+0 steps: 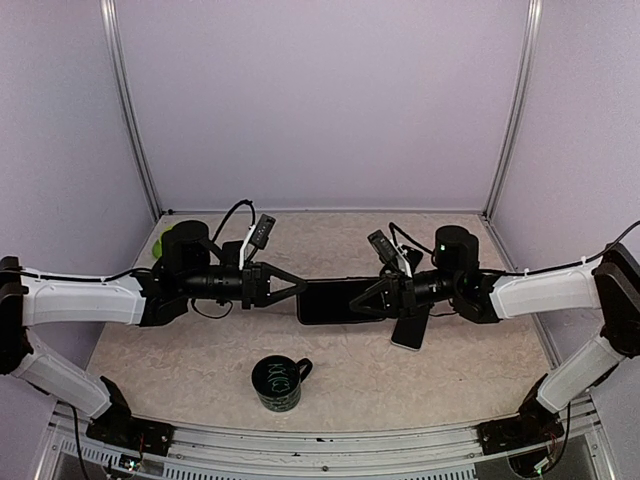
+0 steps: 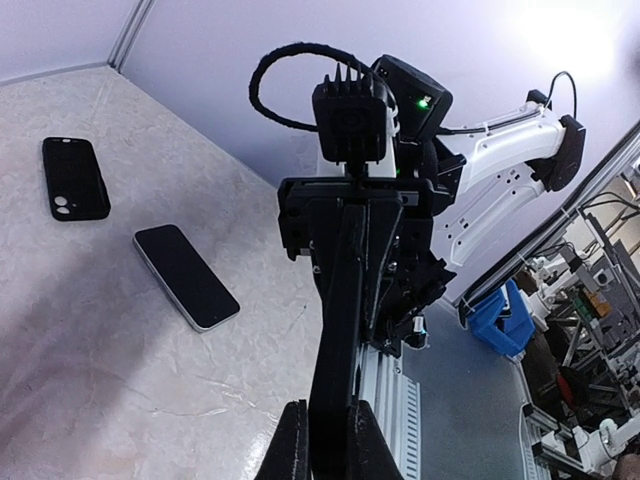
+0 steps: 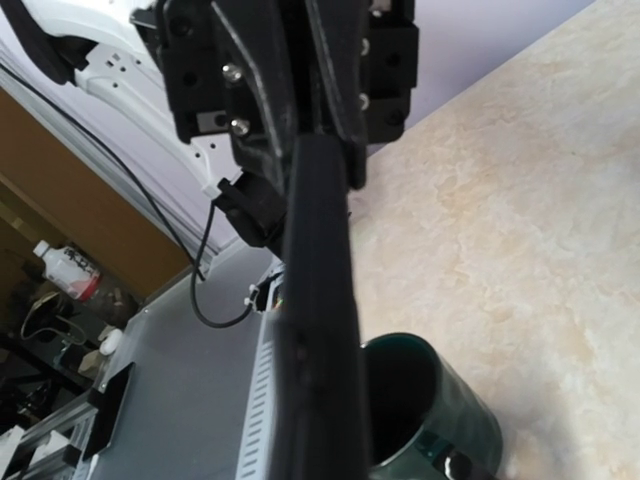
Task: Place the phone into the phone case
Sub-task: Press the phone at the top corners of the phone case, then pass from the right arm to the left
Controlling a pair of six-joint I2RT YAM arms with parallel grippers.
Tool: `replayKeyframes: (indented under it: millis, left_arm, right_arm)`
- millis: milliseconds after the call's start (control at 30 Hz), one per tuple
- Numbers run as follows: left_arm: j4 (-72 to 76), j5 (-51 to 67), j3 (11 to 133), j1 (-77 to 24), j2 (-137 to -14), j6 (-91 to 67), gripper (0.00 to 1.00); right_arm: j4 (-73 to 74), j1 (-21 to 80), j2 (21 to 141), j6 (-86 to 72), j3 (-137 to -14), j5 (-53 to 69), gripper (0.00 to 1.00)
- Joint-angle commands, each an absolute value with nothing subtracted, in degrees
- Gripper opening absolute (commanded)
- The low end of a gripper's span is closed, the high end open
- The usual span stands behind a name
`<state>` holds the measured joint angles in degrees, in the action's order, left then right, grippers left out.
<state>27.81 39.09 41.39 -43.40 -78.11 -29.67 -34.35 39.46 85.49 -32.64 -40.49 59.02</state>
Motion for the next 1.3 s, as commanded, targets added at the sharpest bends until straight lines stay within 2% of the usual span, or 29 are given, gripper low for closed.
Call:
replayKeyframes:
  millis: [0,167,233,433,667,800,867,1100,1267]
  left_arm:
    - [32.73,40.53,40.1,-40.08,-77.39,-34.51,0.1]
    - [32.76,40.16,38.95,-40.36,-77.58,-34.39,0.41]
    - [31.95,39.56,38.68,-40.85,-77.59,-33.63,0.5]
    - [29.54,36.44,39.35,-43.62,-78.53,-31.46,0.61]
    - [28.06,34.63,42.22,-46.49,-82.51,-30.41,0.62]
    - [28.5,34.52,43.66,-47.09,-84.37,-30.54,0.59]
    - [28.97,34.66,44.34,-47.1,-85.08,-30.78,0.54]
    - [33.08,35.95,45.45,-47.2,-87.29,-33.3,0.22]
    - [36.86,37.79,45.06,-47.2,-88.5,-35.28,0.02]
  right_arm:
    - [-38.66,36.98,85.56,-34.25,-38.91,61.22,0.0]
    - [-38.74,36.49,83.97,-34.83,-38.61,59.77,0.0]
    - [-38.83,36.47,82.88,-35.1,-38.73,59.0,0.0]
    - [-38.59,36.47,80.92,-35.86,-39.61,56.85,0.0]
    - [-38.73,36.47,79.69,-36.21,-39.77,54.9,0.0]
    - [-39.11,36.43,78.88,-36.39,-39.35,54.61,0.0]
    - [-39.04,36.47,78.46,-36.34,-39.1,54.37,0.0]
    - [-38.36,36.6,77.8,-33.68,-38.04,53.22,0.0]
    - [-38.83,36.5,77.7,-32.59,-36.92,52.5,0.0]
